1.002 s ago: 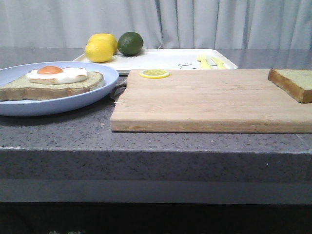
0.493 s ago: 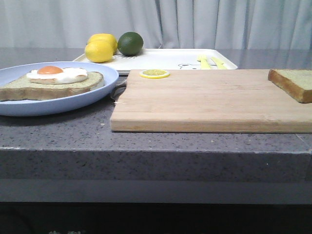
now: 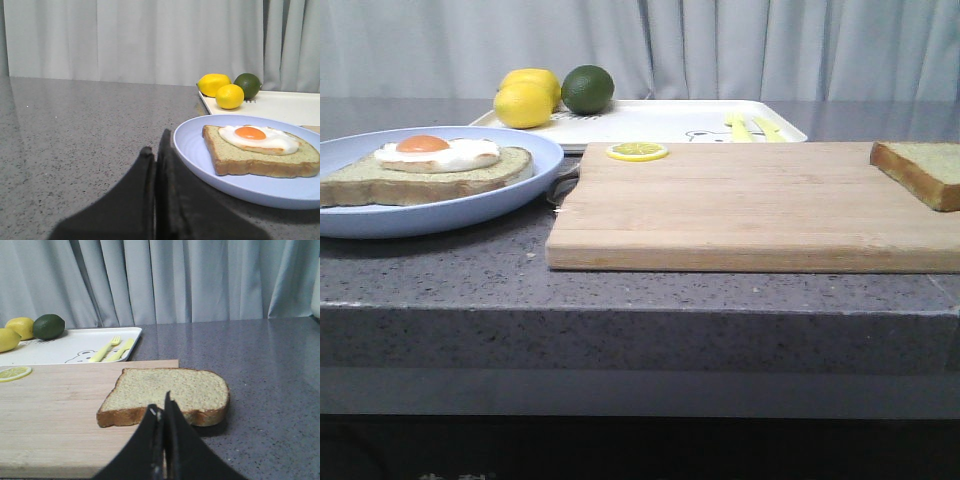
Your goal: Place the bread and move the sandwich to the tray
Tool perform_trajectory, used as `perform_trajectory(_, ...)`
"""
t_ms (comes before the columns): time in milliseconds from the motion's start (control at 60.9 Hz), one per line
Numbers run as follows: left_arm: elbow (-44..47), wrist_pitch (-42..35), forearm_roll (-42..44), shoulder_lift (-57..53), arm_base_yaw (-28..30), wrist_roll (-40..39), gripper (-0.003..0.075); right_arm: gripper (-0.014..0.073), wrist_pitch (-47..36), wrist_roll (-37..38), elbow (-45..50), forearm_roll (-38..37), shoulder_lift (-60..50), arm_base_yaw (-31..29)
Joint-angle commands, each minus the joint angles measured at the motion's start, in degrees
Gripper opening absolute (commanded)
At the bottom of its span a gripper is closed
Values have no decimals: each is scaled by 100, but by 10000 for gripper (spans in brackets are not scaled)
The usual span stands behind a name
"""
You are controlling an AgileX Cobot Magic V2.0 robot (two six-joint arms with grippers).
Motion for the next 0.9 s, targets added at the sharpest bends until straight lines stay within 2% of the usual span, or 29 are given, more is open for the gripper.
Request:
perform_trajectory(0,5,-454,9,-119,-5,-40,-20,-67,-485,-24,-17,-40,-102,-21)
perform_trajectory(690,5,-486,9,-119,-5,-40,-20,-67,-559,-24,-21,-40,-102,-21)
perform_trajectory(887,5,-934,9,-119,-5,-40,-20,-67,-305,-24,-258,-40,-102,-21)
